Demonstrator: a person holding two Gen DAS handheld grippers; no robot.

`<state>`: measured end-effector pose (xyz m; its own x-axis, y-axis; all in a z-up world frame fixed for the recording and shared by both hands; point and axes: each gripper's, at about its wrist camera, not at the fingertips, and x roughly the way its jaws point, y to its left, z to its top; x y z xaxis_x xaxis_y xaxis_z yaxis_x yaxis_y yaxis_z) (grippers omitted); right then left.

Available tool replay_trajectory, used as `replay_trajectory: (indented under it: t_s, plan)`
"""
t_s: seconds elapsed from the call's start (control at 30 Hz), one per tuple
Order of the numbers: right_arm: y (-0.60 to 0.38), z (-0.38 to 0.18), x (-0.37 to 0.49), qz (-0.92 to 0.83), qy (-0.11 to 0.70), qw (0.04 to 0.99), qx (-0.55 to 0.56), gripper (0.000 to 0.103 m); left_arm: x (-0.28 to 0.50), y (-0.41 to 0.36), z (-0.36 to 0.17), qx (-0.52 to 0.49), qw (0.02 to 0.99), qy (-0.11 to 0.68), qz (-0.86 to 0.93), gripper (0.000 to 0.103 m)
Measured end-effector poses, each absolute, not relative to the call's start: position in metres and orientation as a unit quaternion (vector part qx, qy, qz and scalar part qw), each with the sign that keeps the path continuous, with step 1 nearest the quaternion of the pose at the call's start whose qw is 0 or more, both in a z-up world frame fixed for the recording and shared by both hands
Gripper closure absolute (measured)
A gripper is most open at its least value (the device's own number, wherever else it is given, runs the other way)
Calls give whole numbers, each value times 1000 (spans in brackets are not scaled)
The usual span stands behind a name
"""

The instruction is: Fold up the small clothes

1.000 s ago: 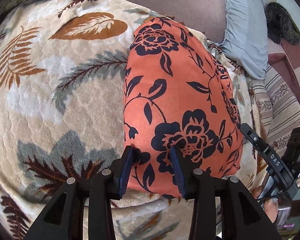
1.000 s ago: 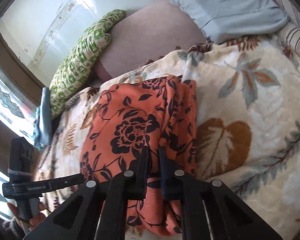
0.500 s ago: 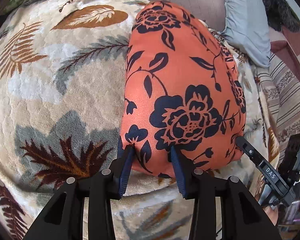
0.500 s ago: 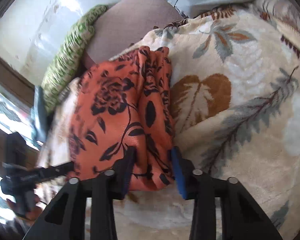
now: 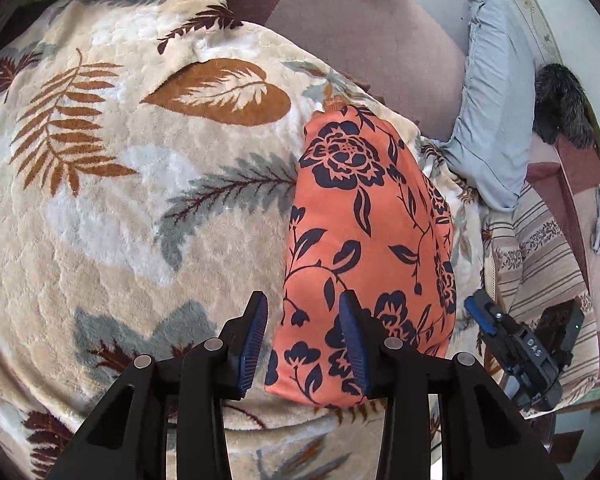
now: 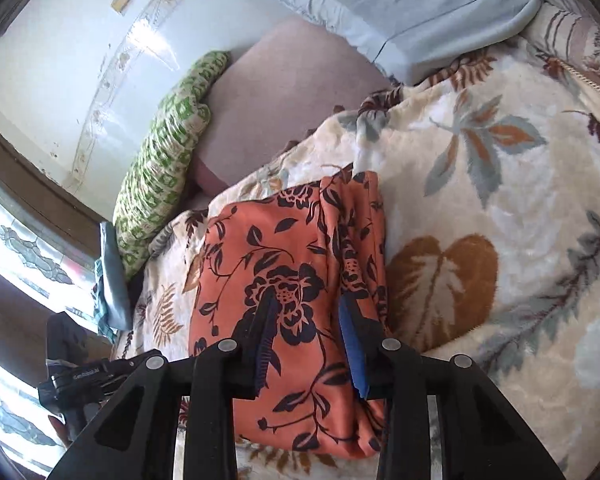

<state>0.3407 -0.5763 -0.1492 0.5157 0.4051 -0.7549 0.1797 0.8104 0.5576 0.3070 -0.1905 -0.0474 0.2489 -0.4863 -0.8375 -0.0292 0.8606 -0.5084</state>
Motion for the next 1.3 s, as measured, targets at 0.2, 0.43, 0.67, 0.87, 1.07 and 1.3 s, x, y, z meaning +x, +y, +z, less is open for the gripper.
replay_trajectory:
  t_s: [0.2, 0.43, 0.67, 0.87, 1.07, 1.3]
  plan:
    - [-538, -184, 360, 83, 545, 811, 198, 88, 332, -223, -77, -168, 757, 615, -144, 67]
    - [-594, -160, 358, 80, 490, 821, 282, 52, 356, -215, -73, -200, 755, 601, -171, 58]
    - [-615, -212, 371, 121, 508, 755, 397, 37, 381, -220, -105, -259, 705, 622, -223, 44]
    - [-591, -229, 382, 215, 504, 729, 410, 19, 397, -228, -128, -280, 686, 629, -234, 24]
    - [-585, -227, 387, 201, 503, 746, 388, 19, 403, -244, -158, -294, 666, 648, -223, 22]
    - [-570, -190, 376, 152, 515, 793, 287, 69, 386, -252, -123, -228, 730, 613, -199, 53]
